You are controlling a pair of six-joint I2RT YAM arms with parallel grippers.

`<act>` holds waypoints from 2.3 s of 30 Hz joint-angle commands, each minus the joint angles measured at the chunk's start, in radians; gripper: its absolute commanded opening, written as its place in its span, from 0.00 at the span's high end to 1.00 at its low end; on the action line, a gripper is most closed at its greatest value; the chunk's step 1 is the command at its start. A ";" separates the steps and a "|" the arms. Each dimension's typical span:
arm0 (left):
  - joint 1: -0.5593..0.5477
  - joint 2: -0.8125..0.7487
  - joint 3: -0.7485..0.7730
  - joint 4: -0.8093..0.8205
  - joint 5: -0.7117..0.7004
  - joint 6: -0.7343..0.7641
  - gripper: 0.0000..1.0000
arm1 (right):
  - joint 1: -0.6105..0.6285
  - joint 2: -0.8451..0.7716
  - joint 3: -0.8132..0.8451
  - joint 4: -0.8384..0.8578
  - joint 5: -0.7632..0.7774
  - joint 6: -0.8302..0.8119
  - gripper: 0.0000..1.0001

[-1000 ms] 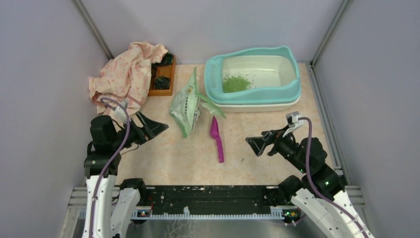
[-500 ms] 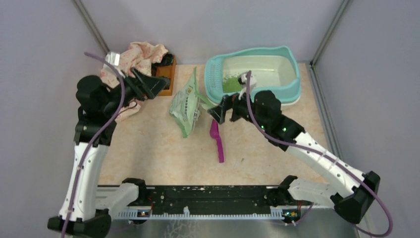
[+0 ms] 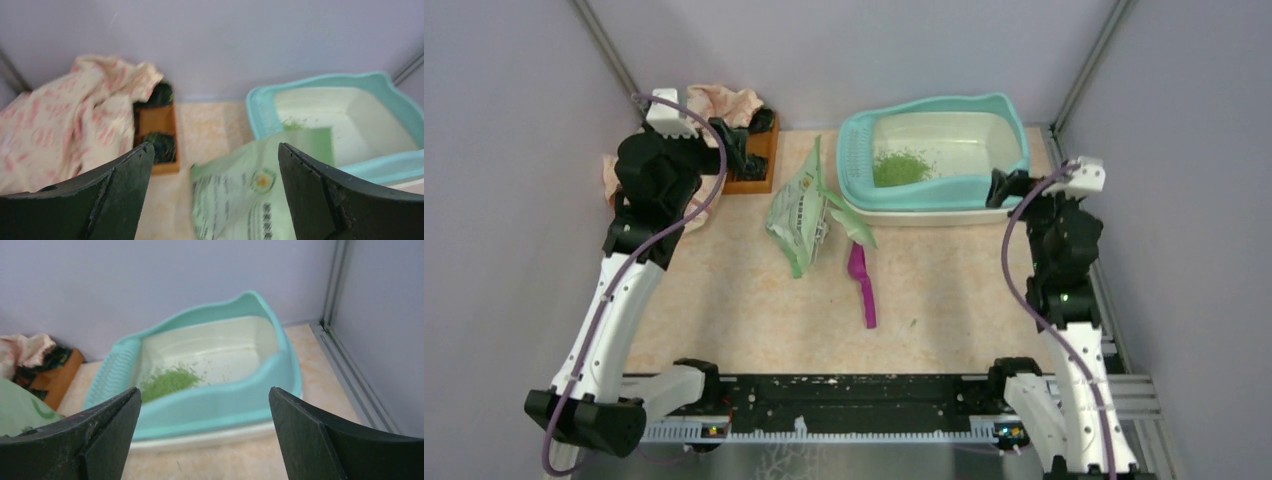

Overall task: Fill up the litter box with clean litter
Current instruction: Reset both arms

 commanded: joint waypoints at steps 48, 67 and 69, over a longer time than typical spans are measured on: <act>0.296 0.313 -0.996 1.087 0.048 0.048 0.01 | 0.098 -0.338 -1.030 0.707 0.371 -0.058 0.02; 0.289 0.320 -1.127 1.364 0.072 0.101 0.01 | 0.135 0.541 -0.980 1.610 0.380 -0.278 0.02; 0.267 0.339 -1.120 1.360 0.051 0.113 0.01 | 0.135 0.646 -0.990 1.731 0.374 -0.286 0.02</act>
